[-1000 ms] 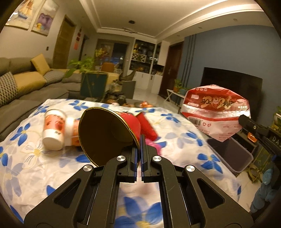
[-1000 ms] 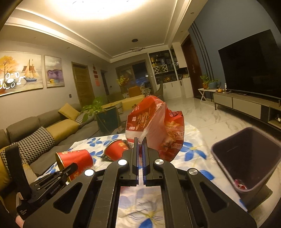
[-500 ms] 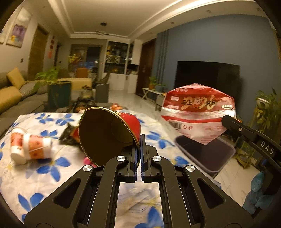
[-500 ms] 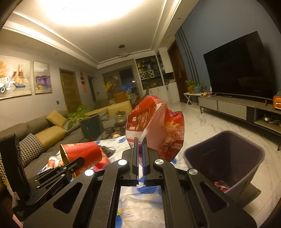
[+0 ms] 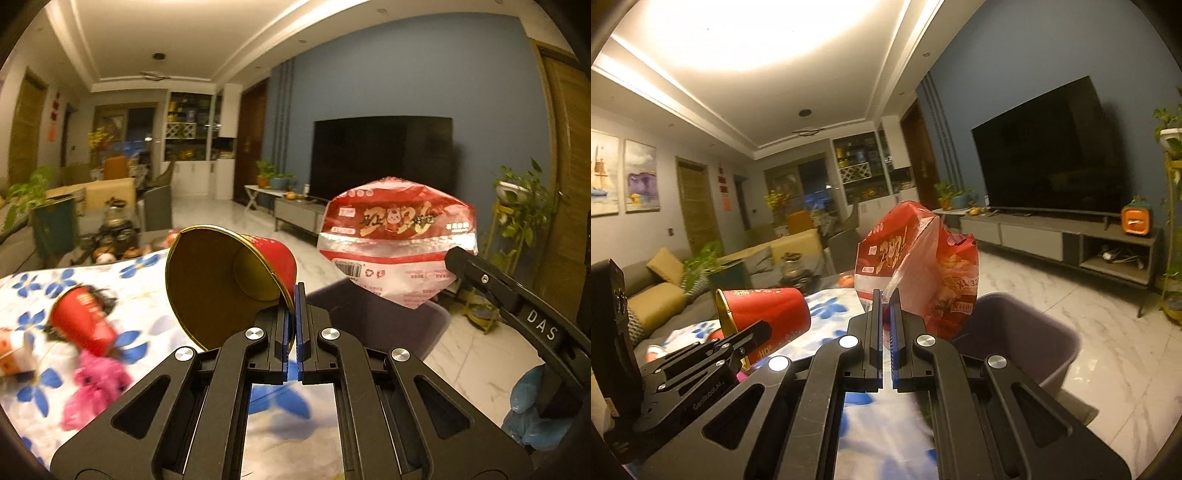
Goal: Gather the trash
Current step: 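Carry the bag and cup over the grey bin and open both grippers to drop them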
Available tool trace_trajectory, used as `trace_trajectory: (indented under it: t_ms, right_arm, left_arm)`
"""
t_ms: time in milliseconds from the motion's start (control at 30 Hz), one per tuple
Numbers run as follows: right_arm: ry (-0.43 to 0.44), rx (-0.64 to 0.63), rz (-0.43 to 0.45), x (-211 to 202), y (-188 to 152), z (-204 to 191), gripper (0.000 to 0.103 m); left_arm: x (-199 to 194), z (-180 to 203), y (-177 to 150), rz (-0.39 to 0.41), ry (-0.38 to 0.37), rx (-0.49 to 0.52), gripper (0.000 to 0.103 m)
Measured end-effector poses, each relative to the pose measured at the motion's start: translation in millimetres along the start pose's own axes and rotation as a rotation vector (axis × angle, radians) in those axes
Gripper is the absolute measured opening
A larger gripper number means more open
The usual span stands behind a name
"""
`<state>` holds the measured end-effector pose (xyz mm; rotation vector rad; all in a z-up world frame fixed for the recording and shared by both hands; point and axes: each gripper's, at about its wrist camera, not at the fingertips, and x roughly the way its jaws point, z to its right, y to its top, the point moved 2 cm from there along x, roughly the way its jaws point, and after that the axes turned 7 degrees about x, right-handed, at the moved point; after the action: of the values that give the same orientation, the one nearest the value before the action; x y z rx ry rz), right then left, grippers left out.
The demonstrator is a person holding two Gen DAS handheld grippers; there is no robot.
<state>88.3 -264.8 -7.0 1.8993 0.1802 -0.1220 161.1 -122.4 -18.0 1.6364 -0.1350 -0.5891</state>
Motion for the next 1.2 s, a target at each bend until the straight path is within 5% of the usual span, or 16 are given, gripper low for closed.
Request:
trace_trajectory:
  t_ms: [600,1200]
  right_arm:
    - [-0.099,0.011,-0.002,19.3,7.8,38.2,0.004]
    - [-0.107,0.039,0.003,35.3,6.4,52.1,0.004]
  left_arm:
    - [92.6,53.0,13.2,-0.044,-0.186,0.023,0.002]
    - [119.6,59.3,7.9,-0.070,-0.257,0.009,0.002]
